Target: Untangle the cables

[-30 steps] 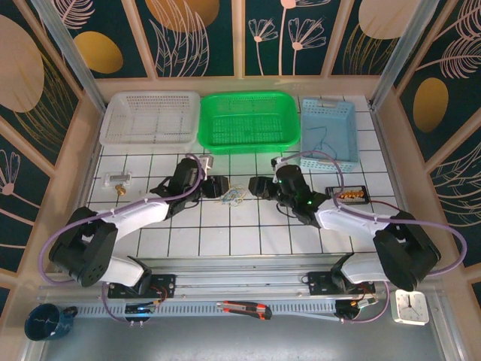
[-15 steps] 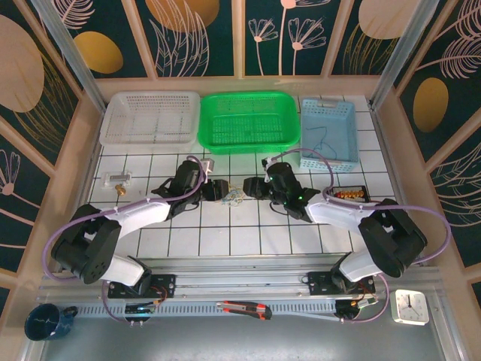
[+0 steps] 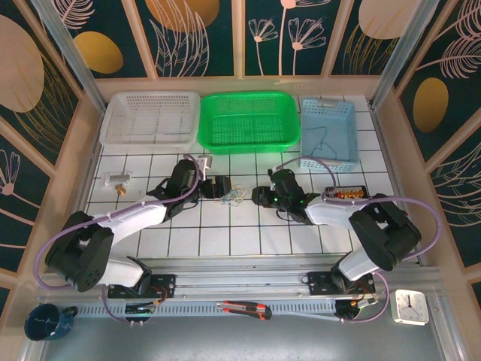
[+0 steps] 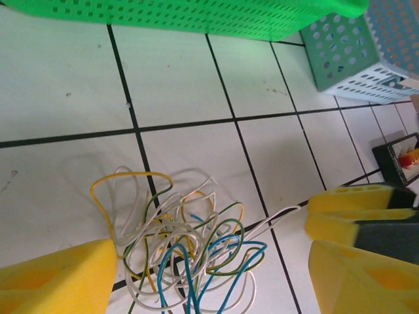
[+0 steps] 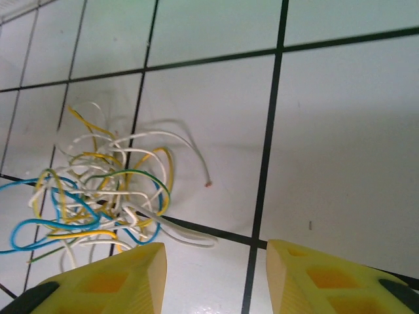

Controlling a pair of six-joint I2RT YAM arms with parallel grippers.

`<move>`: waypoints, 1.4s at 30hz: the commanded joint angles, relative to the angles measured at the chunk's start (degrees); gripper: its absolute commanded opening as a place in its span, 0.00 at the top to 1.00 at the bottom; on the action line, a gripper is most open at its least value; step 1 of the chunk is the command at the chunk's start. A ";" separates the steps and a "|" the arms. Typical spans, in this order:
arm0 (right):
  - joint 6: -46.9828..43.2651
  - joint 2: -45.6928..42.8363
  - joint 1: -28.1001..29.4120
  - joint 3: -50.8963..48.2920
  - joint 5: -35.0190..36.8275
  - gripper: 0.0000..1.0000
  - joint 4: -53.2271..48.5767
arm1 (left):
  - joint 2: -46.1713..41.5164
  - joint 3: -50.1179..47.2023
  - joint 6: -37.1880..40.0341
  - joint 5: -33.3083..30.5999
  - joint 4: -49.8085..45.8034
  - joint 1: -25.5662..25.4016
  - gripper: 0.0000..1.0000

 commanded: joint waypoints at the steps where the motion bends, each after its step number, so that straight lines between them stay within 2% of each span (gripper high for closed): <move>1: 0.47 1.63 0.29 -0.37 -1.10 0.57 3.31 | -1.96 1.56 -0.68 -0.52 2.23 0.34 0.17; 13: 1.57 7.22 0.46 2.24 -2.33 0.64 6.37 | -3.90 2.30 -1.48 -1.57 3.12 0.28 0.12; 16: 1.41 8.04 0.46 3.47 -2.47 0.75 6.40 | -3.95 2.30 -1.66 -1.75 3.49 0.30 0.11; 20: 0.07 6.66 -0.01 5.17 -2.63 0.98 4.61 | -4.00 2.30 -1.58 -2.01 3.68 0.28 0.09; 21: -0.39 5.81 -0.14 5.56 -2.54 1.00 3.77 | -4.04 2.30 -1.57 -2.18 3.66 0.28 0.09; 33: -1.94 -12.43 -0.24 6.79 -1.46 1.00 -3.64 | -5.00 0.56 -0.19 -3.62 4.94 0.28 0.07; 38: -2.67 -14.91 -0.29 8.28 -2.73 1.00 -4.92 | -5.44 -0.85 2.28 -4.76 5.43 0.29 0.06; 42: -3.78 -12.37 -0.24 9.13 -2.34 1.00 -5.82 | -5.20 -2.32 3.55 -4.82 6.37 0.28 0.06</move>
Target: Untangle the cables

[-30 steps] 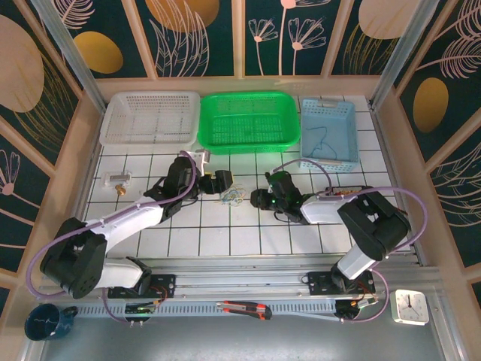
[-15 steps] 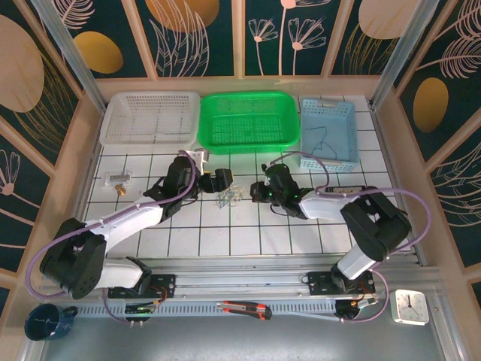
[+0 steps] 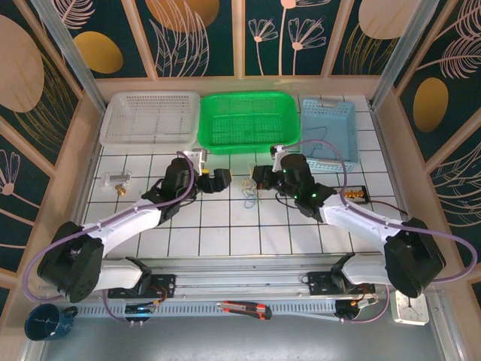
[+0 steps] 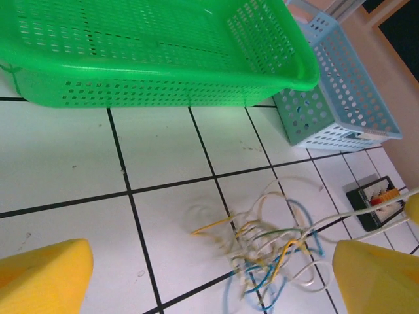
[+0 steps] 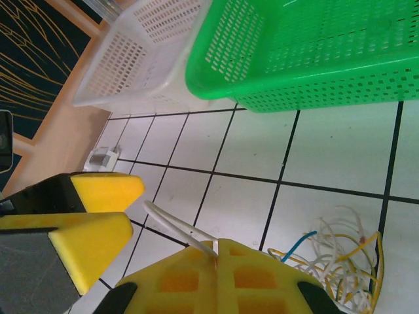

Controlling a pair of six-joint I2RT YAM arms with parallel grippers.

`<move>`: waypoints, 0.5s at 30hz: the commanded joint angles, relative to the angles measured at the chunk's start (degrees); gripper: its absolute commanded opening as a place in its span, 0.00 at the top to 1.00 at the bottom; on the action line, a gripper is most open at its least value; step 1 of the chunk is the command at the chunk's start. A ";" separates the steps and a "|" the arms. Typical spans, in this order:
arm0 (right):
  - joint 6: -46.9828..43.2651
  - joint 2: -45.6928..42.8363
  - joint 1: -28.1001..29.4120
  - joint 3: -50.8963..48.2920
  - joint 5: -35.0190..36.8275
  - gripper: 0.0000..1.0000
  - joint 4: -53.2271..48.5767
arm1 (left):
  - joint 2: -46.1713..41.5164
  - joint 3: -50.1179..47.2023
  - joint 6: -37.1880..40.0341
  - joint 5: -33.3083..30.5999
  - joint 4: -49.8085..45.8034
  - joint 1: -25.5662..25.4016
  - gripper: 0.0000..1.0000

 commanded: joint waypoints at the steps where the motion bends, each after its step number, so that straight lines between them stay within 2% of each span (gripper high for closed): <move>1: -2.02 2.14 -0.10 1.50 0.08 1.00 -2.24 | -0.51 -1.42 2.35 -0.73 2.31 0.34 0.06; 9: -2.59 8.15 0.62 -0.36 -2.86 1.00 0.77 | 0.20 -1.34 2.45 -0.14 3.36 0.29 0.06; 15: -2.32 9.86 0.77 -3.00 1.91 1.00 0.54 | 1.87 -1.21 2.23 0.30 3.72 0.33 0.06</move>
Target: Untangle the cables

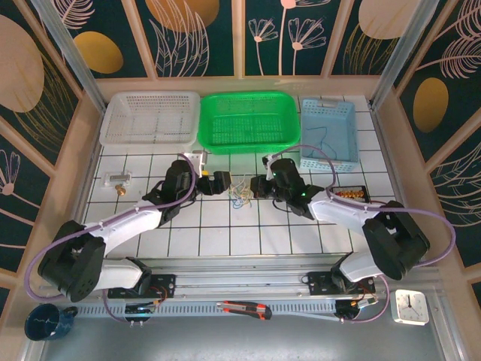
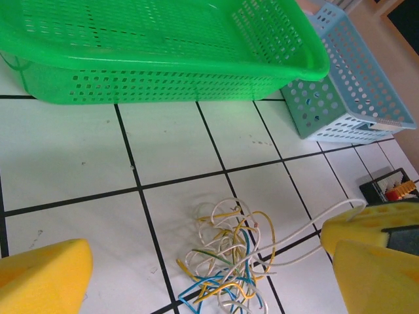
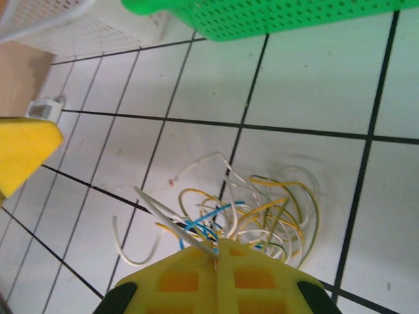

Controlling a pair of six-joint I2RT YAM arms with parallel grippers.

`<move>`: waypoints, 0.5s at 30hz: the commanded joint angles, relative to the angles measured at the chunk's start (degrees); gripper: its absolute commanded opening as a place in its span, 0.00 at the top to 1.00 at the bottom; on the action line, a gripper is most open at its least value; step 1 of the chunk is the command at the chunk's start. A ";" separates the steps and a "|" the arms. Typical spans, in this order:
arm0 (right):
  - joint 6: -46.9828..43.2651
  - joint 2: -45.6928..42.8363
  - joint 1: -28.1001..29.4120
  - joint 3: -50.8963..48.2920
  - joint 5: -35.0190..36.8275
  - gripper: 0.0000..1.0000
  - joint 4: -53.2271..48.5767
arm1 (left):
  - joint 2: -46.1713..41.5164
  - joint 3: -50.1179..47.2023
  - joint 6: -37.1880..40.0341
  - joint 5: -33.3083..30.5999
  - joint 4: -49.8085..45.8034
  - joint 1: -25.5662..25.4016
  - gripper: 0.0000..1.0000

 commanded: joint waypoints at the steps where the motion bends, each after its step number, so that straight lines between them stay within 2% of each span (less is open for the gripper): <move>1: -0.40 1.69 0.28 -1.77 3.12 1.00 0.99 | 1.58 -0.02 0.77 0.66 2.32 0.31 0.06; 7: 1.23 5.42 0.49 -4.62 2.33 1.00 4.33 | 4.80 1.10 0.32 1.93 2.74 0.33 0.09; 15: 2.67 5.53 1.05 -5.95 2.25 1.00 6.55 | 9.10 4.24 1.25 3.32 2.47 0.32 0.12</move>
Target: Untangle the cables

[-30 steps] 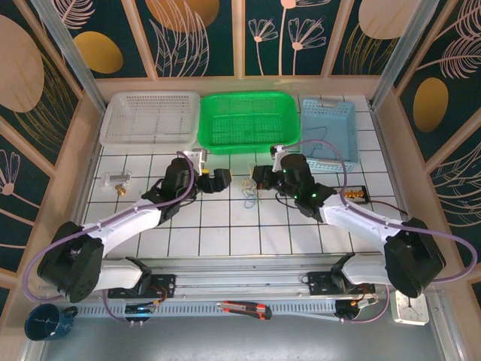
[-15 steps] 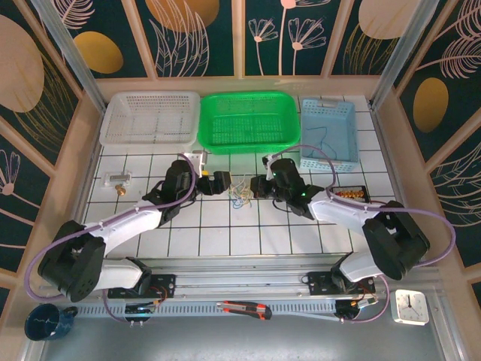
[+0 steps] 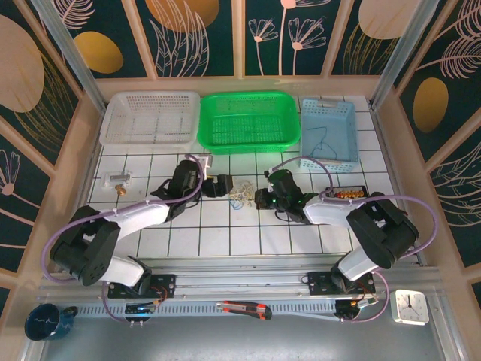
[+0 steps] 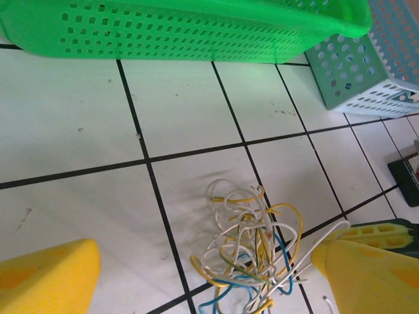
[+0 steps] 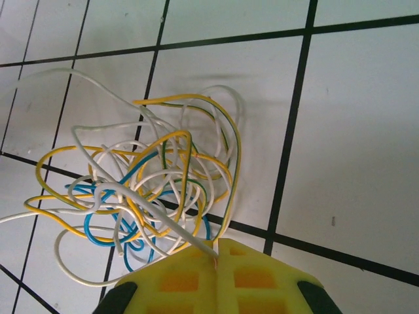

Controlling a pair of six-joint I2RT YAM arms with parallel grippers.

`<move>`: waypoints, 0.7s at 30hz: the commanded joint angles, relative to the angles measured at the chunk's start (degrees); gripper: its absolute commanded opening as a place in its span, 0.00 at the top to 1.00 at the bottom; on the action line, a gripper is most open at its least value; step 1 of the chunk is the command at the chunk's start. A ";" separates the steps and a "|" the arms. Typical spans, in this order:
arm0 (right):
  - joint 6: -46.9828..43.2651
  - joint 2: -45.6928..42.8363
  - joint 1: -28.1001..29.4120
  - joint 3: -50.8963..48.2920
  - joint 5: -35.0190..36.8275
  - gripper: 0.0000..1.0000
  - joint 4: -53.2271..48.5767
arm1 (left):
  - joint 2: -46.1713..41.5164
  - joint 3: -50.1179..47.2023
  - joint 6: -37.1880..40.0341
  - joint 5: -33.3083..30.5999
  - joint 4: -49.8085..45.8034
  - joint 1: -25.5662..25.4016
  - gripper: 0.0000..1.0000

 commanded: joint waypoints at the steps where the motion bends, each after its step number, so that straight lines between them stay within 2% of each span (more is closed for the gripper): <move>1: 1.17 -0.09 0.60 -0.71 0.79 1.00 3.10 | 2.21 3.19 1.31 2.06 2.09 0.30 0.12; 9: 1.27 0.43 0.78 -0.93 0.97 1.00 3.59 | 7.11 6.59 0.33 4.59 3.52 0.28 0.17; 21: 1.36 0.19 0.76 -0.88 1.36 1.00 3.82 | 12.77 9.32 -0.08 5.73 3.67 0.28 0.39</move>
